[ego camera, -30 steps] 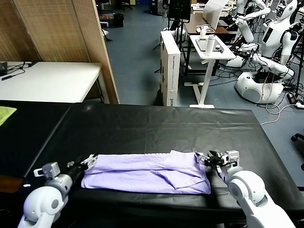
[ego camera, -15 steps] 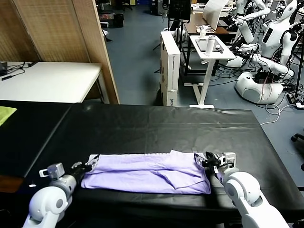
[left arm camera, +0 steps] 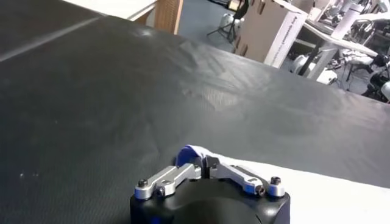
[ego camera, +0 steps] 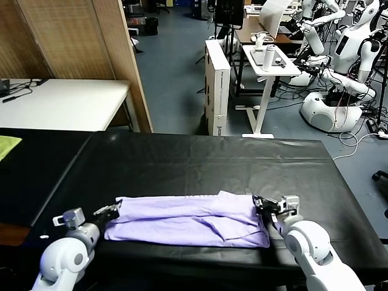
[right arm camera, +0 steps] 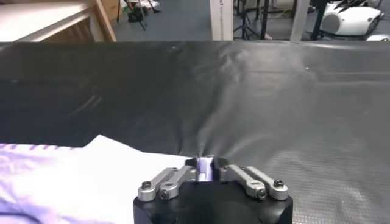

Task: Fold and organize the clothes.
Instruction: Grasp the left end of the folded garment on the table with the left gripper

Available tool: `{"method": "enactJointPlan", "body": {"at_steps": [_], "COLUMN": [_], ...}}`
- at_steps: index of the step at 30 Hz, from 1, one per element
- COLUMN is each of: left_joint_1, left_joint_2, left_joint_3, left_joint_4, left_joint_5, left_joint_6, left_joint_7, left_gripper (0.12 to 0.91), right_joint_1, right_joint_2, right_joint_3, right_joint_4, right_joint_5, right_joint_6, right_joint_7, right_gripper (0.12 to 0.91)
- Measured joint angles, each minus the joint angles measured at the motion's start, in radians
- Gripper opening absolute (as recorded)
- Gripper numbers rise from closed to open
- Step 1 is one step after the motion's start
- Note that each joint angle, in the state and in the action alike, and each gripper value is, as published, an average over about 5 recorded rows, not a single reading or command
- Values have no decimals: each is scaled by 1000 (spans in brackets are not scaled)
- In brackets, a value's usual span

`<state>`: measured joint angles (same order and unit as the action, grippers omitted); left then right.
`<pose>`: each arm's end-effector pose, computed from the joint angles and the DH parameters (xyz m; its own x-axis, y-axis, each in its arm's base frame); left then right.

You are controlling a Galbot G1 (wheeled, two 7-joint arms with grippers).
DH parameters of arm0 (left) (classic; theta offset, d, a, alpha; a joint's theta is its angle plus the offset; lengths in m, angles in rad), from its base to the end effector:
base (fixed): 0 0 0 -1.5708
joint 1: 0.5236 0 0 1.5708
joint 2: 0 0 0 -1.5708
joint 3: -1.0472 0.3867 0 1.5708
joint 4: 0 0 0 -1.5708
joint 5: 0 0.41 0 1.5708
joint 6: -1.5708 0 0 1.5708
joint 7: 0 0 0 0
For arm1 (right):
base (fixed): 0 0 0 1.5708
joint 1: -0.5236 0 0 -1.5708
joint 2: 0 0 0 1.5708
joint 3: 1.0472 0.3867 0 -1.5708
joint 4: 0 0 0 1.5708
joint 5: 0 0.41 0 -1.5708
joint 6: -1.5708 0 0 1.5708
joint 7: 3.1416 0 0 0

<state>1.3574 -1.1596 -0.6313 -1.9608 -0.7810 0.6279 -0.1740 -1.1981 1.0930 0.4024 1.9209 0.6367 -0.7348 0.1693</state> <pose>0.2994 0.1296 -0.3011 -0.8436 0.0907 0.5293 -0.0588 0.9641 -0.2589 0.3419 -0.0718 -0.2947 -0.7851 -0.1665 0.5966 -0.1449 0.9858 0.0844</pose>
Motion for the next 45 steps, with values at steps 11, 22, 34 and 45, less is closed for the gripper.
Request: {"method": "enactJointPlan", "body": {"at_steps": [11,22,34,45], "left_joint_1": [-118,-183,-77,-39], "left_joint_2": [6,22,57,121], "left_joint_3": [53,67,10,-74], "left_joint_4": [77,111,17,32], "left_joint_5": [1,-6,-97,-425], "left_joint_6": [-3,0,38,108], "left_joint_7": [1,8,-4,16], "left_gripper": [152,256,882,907], "right_joint_1": [39,47,-39,-203], "right_joint_2": [52,37,-59,-99], "right_joint_3": [14,23,90,184], "right_joint_4": [-60,-62,98,255], "right_joint_5": [-45,-33,33,48], "right_joint_6": [98,128,104,108], "right_joint_7": [23,-23,-23,-44], "right_gripper": [159,402,903,907]}}
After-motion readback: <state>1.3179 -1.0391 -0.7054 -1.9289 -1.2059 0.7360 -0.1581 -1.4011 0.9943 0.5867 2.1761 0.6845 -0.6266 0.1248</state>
